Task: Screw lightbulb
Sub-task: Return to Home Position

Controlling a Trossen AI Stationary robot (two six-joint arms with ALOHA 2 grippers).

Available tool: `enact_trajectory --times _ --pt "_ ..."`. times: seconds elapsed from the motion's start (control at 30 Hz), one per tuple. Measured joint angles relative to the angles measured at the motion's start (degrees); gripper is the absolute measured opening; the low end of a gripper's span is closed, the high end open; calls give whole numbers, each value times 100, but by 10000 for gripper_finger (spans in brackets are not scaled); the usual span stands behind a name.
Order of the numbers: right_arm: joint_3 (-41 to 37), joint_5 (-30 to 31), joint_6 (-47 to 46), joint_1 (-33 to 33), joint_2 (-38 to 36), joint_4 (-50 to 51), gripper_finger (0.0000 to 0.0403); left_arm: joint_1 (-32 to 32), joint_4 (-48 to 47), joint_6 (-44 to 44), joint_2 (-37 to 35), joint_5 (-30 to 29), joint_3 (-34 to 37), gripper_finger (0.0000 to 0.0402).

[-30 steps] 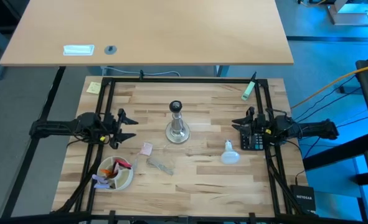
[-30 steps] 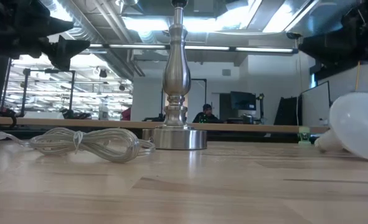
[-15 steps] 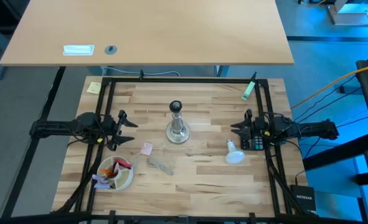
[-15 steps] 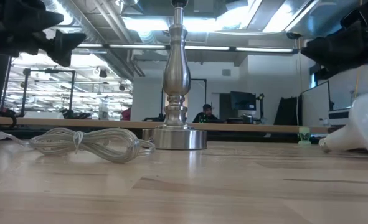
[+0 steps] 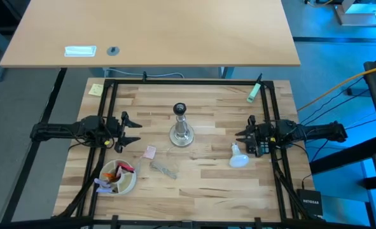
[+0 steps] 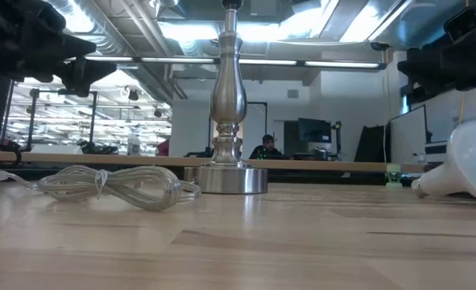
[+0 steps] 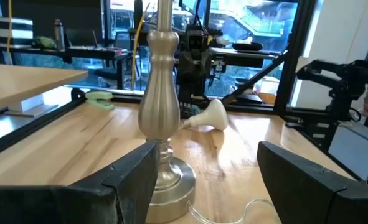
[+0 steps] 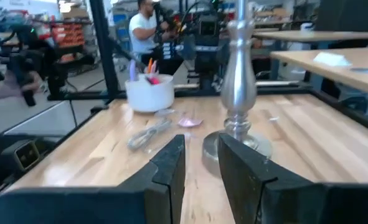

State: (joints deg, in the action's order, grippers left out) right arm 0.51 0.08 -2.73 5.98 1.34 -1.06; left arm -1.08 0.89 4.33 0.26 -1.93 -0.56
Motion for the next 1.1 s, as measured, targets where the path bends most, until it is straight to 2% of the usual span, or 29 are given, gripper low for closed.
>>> enact_trajectory --times 1.1 --pt "-4 -59 4 0 72 -33 97 -2 -15 -139 8 2 0 260"
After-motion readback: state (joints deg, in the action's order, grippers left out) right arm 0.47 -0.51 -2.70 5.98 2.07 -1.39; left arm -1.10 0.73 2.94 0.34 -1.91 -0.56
